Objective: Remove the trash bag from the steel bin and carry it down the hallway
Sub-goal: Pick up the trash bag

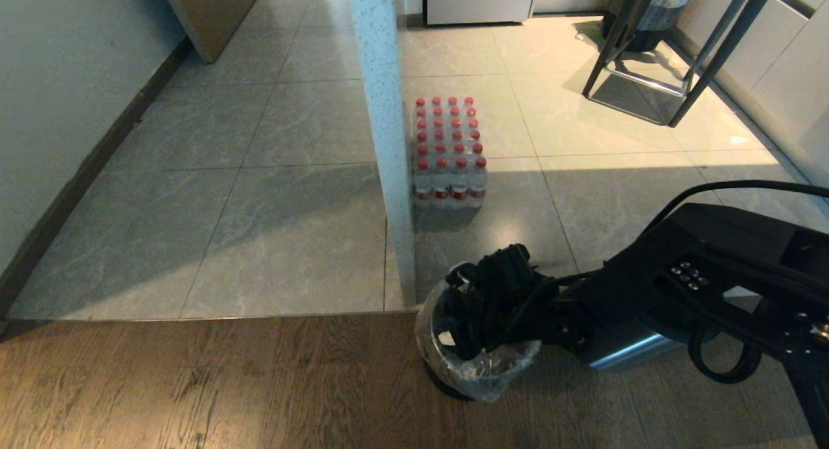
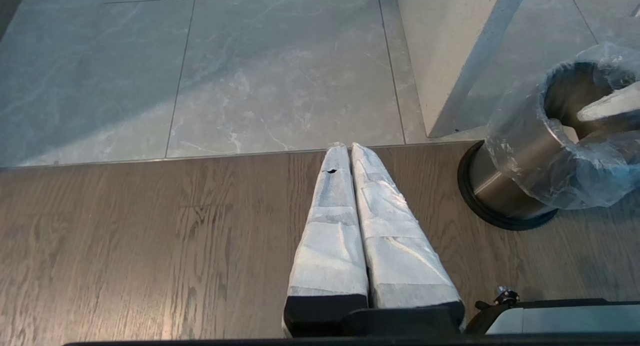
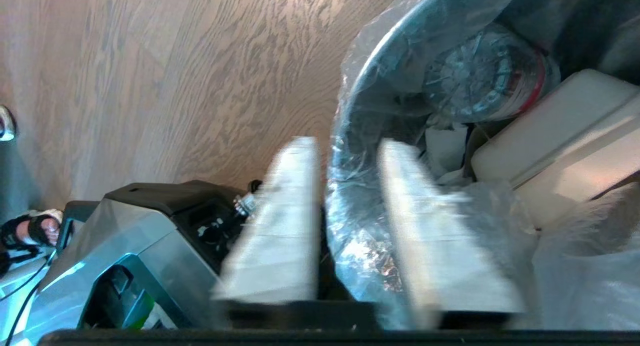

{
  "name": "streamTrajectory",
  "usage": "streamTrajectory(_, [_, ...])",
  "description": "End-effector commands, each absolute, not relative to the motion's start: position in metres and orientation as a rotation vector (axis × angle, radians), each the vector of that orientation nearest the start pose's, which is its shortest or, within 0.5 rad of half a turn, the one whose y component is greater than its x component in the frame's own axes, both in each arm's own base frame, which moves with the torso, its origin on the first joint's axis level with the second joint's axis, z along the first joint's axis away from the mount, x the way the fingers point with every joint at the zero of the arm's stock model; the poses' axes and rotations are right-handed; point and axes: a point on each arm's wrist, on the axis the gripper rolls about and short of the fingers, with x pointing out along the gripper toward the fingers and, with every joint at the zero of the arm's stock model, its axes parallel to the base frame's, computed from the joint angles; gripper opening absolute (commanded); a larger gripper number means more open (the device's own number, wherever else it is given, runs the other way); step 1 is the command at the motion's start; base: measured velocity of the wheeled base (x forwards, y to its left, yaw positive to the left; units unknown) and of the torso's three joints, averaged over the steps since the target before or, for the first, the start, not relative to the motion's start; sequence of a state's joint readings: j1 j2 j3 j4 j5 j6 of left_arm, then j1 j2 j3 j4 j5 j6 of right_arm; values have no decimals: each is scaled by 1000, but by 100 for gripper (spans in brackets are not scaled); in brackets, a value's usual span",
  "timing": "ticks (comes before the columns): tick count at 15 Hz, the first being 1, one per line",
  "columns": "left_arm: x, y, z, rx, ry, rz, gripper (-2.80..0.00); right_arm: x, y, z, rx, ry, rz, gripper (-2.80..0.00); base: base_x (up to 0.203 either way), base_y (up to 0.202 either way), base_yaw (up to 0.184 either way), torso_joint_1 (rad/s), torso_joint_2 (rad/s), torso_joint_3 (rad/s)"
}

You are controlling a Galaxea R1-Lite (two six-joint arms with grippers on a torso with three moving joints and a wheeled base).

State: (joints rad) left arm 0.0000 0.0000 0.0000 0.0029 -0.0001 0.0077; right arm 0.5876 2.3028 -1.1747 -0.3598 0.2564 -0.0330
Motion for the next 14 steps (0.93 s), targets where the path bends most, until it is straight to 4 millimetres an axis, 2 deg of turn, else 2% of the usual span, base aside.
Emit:
streamTrajectory(1, [-23, 0, 75, 8, 3, 0, -280, 343, 238, 23, -164, 775, 821, 0, 0, 0, 0, 0, 0, 0])
streamTrajectory(7, [-23, 0, 75, 8, 3, 0, -280, 348, 250, 3, -167, 799, 833, 0, 0, 0, 0, 0, 0, 0])
streamTrajectory(13, [-23, 0, 75, 8, 3, 0, -280, 357, 256, -7, -164, 786, 833, 0, 0, 0, 0, 0, 0, 0])
streamTrajectory(14, [-23, 0, 75, 8, 3, 0, -280, 358, 256, -7, -164, 785, 833, -280, 0, 0, 0, 0, 0, 0])
